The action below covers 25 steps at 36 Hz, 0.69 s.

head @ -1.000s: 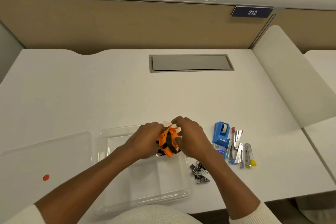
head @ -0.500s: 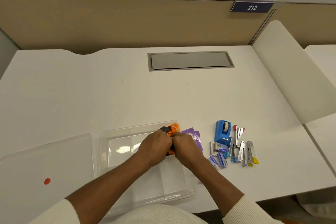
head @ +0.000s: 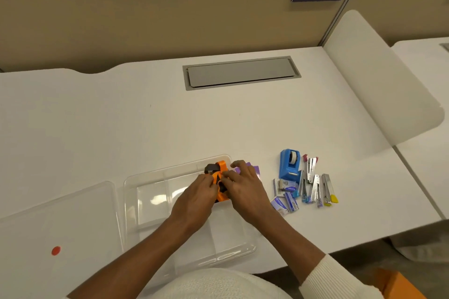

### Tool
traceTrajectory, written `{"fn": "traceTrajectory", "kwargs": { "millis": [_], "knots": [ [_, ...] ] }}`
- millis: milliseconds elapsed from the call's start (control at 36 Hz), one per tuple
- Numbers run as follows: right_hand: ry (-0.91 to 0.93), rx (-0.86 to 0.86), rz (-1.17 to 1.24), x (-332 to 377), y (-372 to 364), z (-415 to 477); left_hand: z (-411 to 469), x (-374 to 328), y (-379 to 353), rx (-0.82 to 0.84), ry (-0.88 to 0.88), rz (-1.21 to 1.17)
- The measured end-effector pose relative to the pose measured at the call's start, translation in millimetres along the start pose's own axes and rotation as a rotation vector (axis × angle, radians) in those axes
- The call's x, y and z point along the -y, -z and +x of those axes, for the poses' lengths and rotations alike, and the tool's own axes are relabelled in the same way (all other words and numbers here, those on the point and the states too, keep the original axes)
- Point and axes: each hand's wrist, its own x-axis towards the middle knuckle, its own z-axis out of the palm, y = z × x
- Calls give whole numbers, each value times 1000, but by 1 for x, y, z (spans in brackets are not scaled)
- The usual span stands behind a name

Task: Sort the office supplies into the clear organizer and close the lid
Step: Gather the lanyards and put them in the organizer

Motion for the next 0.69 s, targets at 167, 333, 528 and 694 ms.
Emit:
{"fn": "traceTrajectory", "kwargs": {
  "millis": [167,333,528,694],
  "knots": [
    [25,-21,57,-5,-4,2,15,-11,12,100,24,-29],
    [-261,-230,582,-34,28,-8,24,-32,45,127,74,178],
    [-639,-378,410,-107,31,-26,49,-67,56,-58,-20,100],
    [-751,-190,343,-135,21,-32,86,-82,17,63,-130,217]
  ]
}}
